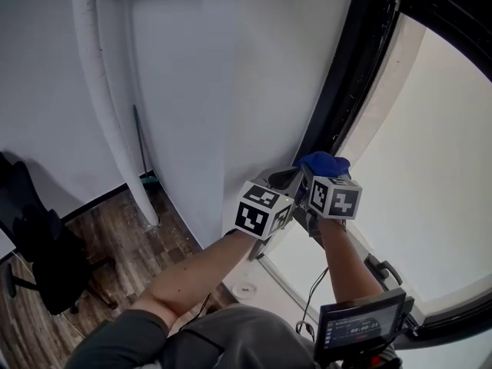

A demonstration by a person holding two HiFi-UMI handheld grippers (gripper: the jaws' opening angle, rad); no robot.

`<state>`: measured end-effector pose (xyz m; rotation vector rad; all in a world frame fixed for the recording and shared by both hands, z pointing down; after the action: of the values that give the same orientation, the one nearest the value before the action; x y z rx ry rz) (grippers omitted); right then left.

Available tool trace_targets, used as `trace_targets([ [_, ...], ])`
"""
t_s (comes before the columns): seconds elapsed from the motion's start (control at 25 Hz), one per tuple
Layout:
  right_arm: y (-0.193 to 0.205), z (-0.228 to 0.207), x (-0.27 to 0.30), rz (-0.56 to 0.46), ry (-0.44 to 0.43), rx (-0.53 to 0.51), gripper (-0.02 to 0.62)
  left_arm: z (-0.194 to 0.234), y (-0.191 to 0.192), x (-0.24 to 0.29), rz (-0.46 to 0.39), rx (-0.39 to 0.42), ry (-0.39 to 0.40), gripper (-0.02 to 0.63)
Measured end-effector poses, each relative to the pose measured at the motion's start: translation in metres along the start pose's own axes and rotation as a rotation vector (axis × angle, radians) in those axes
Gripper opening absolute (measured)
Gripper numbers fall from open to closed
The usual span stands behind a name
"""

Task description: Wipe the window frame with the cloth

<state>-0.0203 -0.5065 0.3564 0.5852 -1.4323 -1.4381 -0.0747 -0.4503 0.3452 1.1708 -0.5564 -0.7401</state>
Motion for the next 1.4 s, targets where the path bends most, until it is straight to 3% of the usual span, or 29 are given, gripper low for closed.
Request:
trace_targets([
  [0.44, -0.101, -0.022, -0.04, -0.116, -0.023, -0.07, 0.16, -0.023, -0.086, -0.001, -0.092, -0.002, -0.018, 0.005],
  [0.6, -0.136, -0.029, -0.053, -0.153, -0.034, -0.074, 0.16, -0.038, -0.116, -0.002, -0.085, 0.024, 0.012, 0.005],
  [1.2, -0.255, -0.064, -0.093, -0.29, 0.018, -0.132, 0.16, -0.085, -0.21, 0.0, -0.174, 0.135, 0.051, 0.005],
  [1.4, -0.292, -0.074, -0.109, -0.355, 0.049, -0.149, 0.16, -0.091, -0.228, 0.004, -0.188, 0.137, 0.07, 0.005],
])
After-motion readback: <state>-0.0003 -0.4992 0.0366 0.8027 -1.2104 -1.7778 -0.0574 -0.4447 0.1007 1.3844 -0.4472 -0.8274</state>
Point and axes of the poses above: the fingertips, and each gripper's own axes: x forward along the fingers, z to its left, y out of its underside, the point moved 2 cm from there along -x, backward along the fingers, and after that the axes turned 11 degrees about -x, right-handed, at the moved point
